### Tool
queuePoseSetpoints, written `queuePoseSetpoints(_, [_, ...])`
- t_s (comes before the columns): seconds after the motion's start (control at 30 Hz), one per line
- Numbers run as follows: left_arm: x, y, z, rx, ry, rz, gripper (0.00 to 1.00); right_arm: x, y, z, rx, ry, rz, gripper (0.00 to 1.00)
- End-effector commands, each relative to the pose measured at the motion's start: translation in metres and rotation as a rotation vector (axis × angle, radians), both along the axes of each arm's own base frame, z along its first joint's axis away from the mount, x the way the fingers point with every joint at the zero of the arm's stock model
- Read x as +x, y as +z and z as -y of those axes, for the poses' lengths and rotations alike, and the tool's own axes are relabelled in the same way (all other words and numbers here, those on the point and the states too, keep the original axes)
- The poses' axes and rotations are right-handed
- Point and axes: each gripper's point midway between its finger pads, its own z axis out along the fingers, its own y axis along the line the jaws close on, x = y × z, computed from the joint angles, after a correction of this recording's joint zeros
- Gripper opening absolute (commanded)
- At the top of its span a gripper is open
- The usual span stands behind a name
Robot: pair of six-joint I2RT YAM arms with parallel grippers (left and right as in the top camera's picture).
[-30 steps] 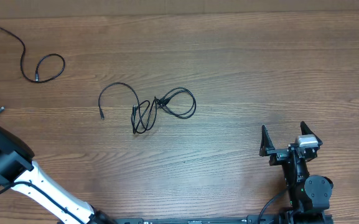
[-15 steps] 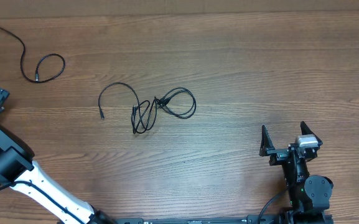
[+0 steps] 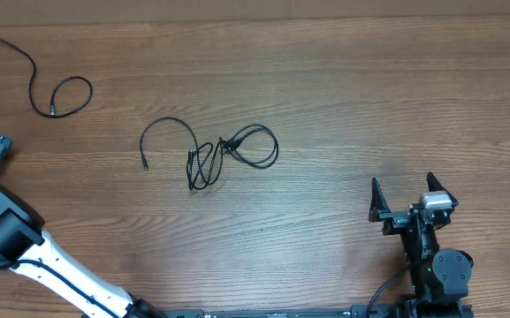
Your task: Untangle cables
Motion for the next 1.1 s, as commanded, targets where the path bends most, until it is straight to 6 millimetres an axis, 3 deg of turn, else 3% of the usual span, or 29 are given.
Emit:
queuePoseSetpoints(0.0, [-0.006,-0.013,0.002,-0.021,-0.009,-0.016,0.89,0.000,-0.002,0.003,-0.001,-0.016,0.004,1.00])
queuePoseSetpoints(0.37, [0.000,-0.045,0.015,-0.096,-0.040,-0.013,0.31,0.000,-0.002,0.003,-0.001,-0.016,0.004,1.00])
queuePoseSetpoints(0.47, [0.003,-0.047,0.018,-0.100,-0.047,-0.014,0.04,0.000,-0.002,0.003,-0.001,-0.016,0.004,1.00])
queuePoseSetpoints(0.57, [0.019,-0.046,0.029,-0.132,-0.110,0.034,0.04,0.000,-0.002,0.003,-0.001,-0.016,0.004,1.00])
queuePoseSetpoints(0.67, [0.056,-0.037,0.053,-0.220,-0.229,0.197,0.04,0.000,-0.002,0.003,-0.001,-0.016,0.004,1.00])
queuePoseSetpoints(0.8, [0.110,0.000,0.084,-0.358,-0.313,0.475,0.04,0.000,-0.002,0.003,-0.001,-0.016,0.004,1.00])
queuePoseSetpoints(0.9, [0.137,0.036,0.091,-0.409,-0.326,0.607,0.04,0.000,-0.002,0.003,-0.001,-0.016,0.004,1.00])
queuePoseSetpoints(1.07, [0.153,0.076,0.089,-0.395,-0.355,0.648,0.04,0.000,-0.002,0.003,-0.001,-0.016,0.004,1.00])
